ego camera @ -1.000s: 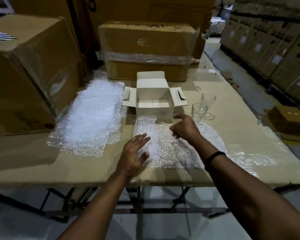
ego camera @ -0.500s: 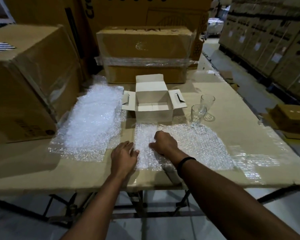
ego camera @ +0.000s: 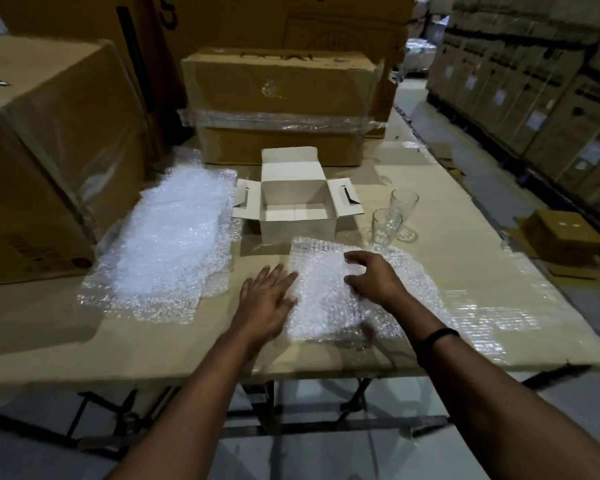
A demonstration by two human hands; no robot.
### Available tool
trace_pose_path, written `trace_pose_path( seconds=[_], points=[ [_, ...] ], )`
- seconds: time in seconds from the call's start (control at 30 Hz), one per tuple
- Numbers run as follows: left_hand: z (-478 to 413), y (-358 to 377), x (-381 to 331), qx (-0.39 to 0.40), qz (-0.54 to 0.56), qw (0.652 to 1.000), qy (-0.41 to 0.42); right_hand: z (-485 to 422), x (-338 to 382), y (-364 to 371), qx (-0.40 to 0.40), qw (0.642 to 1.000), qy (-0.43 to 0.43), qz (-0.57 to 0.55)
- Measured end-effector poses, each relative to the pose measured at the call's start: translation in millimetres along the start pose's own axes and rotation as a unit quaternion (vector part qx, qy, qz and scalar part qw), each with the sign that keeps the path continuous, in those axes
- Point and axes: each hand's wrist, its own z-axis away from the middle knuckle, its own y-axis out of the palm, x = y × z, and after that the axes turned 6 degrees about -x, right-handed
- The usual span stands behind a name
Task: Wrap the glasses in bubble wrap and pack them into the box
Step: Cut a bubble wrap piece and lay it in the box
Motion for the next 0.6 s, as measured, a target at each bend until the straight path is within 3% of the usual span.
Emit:
trace_pose_path(
  seconds=[0.13,0.23,0.33,0.43,0.6],
  points=[
    [-4.8,8.3,-8.6,0.086,-0.106,0.991,-0.006,0.2,-20.4,-5.4,0.03,0.972,-0.054,0.228],
    [-6.5,11.0,-12.4,0.019,-0.115,0.993,-0.014,5.0,-29.6,-1.8,0.014,0.929,-0.12,0.351],
    [-8.7,13.8,-14.2,0.03,-0.116,0.993,-0.002,11.5,-33.0,6.0,0.067,0.913,-0.153,0.372],
    [-6.8,13.8,-12.7,0.077,-0.165,0.983,0.006,13.5,-31.4,9.3,0.052,0.924,-0.179,0.333],
    [0.4,-1.2,-2.5,0.043,-0.208,0.977,-0.002,13.3,-26.5,15.2,0.107,0.913,-0.149,0.365]
  ],
)
